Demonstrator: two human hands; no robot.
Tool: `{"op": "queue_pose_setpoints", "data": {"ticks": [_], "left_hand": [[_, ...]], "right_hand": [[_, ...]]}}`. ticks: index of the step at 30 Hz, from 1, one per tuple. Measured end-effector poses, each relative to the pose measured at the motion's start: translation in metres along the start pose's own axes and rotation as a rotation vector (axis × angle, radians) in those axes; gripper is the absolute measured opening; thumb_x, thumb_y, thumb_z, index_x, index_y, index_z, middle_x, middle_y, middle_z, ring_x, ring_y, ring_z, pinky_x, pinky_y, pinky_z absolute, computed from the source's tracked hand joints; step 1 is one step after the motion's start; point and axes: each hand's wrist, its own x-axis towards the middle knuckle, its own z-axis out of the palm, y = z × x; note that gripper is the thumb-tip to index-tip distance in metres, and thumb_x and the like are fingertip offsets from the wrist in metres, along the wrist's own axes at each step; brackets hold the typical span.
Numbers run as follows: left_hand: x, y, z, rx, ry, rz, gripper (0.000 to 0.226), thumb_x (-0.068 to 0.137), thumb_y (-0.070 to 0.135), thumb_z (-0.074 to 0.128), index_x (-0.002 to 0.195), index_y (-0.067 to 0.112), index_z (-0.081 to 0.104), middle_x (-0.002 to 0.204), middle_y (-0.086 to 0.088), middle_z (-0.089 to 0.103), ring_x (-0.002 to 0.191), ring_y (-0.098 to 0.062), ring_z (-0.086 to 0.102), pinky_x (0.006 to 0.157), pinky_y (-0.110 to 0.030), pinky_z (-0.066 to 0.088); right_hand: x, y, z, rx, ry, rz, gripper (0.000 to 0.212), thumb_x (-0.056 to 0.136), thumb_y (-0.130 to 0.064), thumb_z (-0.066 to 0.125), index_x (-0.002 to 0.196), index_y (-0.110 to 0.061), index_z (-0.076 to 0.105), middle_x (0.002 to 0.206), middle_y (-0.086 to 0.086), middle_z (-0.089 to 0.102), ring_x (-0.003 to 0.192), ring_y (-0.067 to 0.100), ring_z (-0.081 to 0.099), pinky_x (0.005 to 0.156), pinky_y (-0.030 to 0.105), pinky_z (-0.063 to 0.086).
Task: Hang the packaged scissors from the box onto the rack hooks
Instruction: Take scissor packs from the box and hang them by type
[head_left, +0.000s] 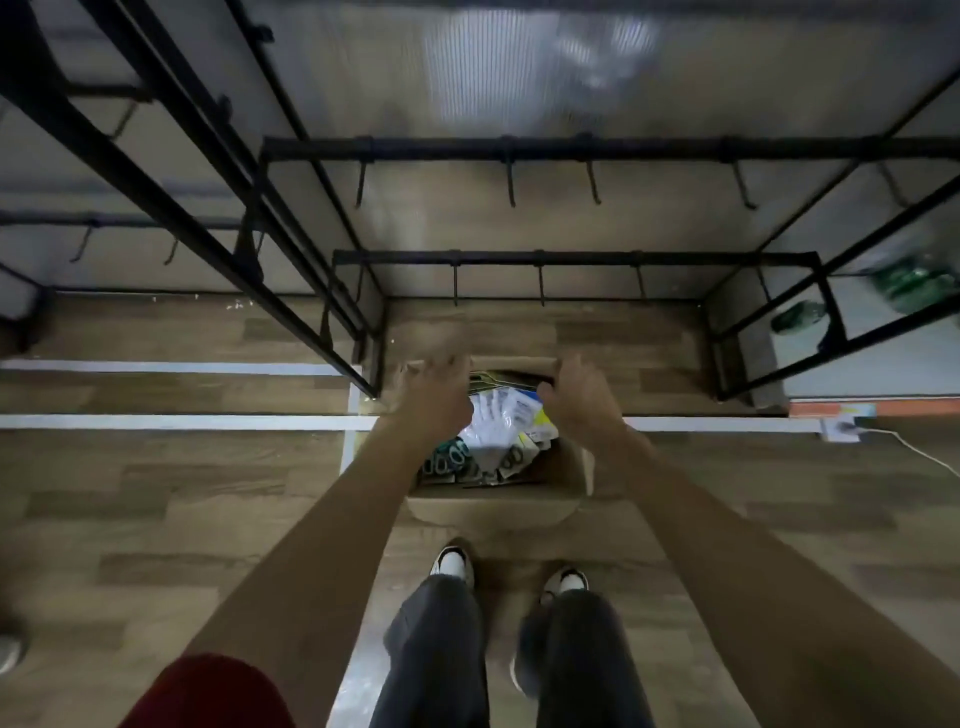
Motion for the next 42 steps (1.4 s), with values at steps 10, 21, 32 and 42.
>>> {"op": "queue_pose_setpoints", "data": {"ticks": [10, 21, 32, 42], "left_hand": [[0.115, -0.077, 0.201, -0.047, -0.021, 0.003, 0.039, 0.091, 0.008, 0.057, 0.129, 0.004, 0.05, 0.131, -0.015, 0.05, 0.125, -0.035, 0.047, 0.102, -0.052, 0.043], [0.232, -0.184, 0.393, -0.238, -0.066, -0.372, 0.075, 0.091, 0.034, 0.073, 0.144, -0.002, 0.033, 0.145, -0.027, 0.039, 0.133, -0.042, 0.045, 0.109, -0.047, 0.041], [0.281, -0.193, 0.451, -0.579, 0.154, -0.462, 0.101, 0.08, 0.037, 0.084, 0.152, 0.011, 0.018, 0.151, -0.021, 0.032, 0.141, -0.041, 0.034, 0.114, -0.05, 0.035], [0.297, -0.164, 0.472, -0.815, 0.289, -0.213, 0.062, 0.081, 0.03, 0.082, 0.128, 0.037, 0.042, 0.125, -0.005, 0.045, 0.112, -0.015, 0.047, 0.094, -0.028, 0.04]], "right_hand": [[0.091, 0.081, 0.192, 0.074, -0.185, 0.045, 0.032, 0.095, -0.017, 0.053, 0.122, -0.002, 0.048, 0.128, 0.021, 0.054, 0.122, 0.039, 0.049, 0.099, 0.043, 0.041], [0.27, 0.247, 0.443, 0.228, -0.272, 0.044, 0.087, 0.071, -0.074, 0.054, 0.143, -0.026, 0.041, 0.129, 0.0, 0.062, 0.118, 0.021, 0.06, 0.097, 0.042, 0.052], [0.237, 0.229, 0.433, 0.306, 0.017, 0.26, 0.091, 0.084, -0.061, 0.066, 0.148, -0.011, 0.026, 0.15, 0.016, 0.033, 0.14, 0.034, 0.03, 0.11, 0.048, 0.03], [0.254, 0.198, 0.463, 0.571, -0.028, -0.072, 0.076, 0.08, -0.03, 0.079, 0.141, -0.025, 0.034, 0.133, 0.003, 0.05, 0.121, 0.021, 0.052, 0.097, 0.043, 0.05]]}}
